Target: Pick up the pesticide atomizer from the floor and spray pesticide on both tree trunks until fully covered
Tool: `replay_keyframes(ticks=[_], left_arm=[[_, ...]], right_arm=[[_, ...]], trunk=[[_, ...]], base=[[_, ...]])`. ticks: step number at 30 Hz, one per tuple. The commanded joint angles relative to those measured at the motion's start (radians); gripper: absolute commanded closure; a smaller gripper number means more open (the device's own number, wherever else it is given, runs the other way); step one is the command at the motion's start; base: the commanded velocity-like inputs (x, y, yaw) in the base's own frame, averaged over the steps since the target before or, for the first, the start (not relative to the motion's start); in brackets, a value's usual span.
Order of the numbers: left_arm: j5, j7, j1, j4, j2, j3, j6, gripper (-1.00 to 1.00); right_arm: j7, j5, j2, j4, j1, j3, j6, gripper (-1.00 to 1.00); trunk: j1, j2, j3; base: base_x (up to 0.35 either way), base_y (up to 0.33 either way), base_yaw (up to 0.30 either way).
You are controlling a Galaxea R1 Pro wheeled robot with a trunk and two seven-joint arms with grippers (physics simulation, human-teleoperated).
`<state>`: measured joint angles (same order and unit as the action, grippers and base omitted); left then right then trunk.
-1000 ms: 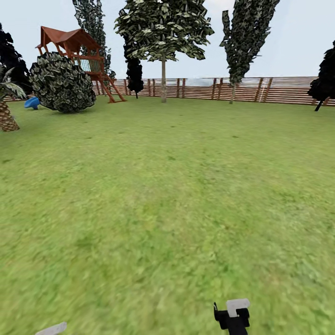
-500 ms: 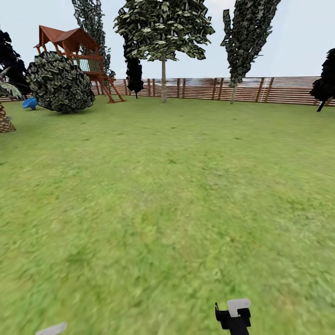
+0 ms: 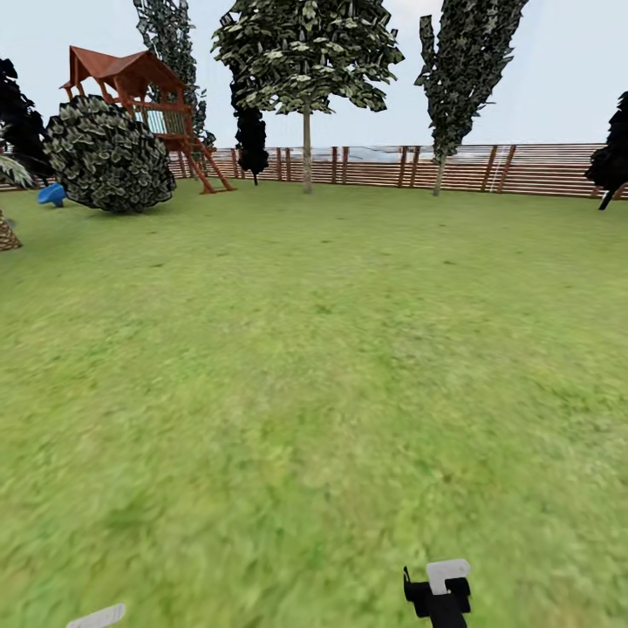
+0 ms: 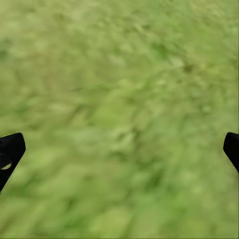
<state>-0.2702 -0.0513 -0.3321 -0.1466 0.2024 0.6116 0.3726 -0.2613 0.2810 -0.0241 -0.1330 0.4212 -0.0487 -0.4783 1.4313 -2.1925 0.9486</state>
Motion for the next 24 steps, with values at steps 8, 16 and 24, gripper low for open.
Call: replay_keyframes(ticks=[8, 16, 24], left_arm=[[-0.005, -0.005, -0.001, 0.001, 0.0, 0.009, 0.003, 1.0], [-0.005, -0.005, -0.001, 0.001, 0.0, 0.008, 0.003, 1.0], [-0.005, -0.005, -0.001, 0.001, 0.0, 0.008, 0.003, 1.0]], right_arm=[[-0.006, 0.01, 0.0, 0.001, 0.001, -0.005, -0.002, -1.0], [-0.007, 0.01, 0.0, 0.001, 0.001, -0.005, -0.002, -1.0], [-0.008, 0.01, 0.0, 0.001, 0.001, -0.005, -0.002, -1.0]], trunk=[[0.0, 0.0, 0.004], [0.0, 0.0, 0.005], [0.0, 0.0, 0.005]], base=[[0.336, 0.0, 0.073], [0.336, 0.0, 0.006], [0.337, 0.0, 0.0]])
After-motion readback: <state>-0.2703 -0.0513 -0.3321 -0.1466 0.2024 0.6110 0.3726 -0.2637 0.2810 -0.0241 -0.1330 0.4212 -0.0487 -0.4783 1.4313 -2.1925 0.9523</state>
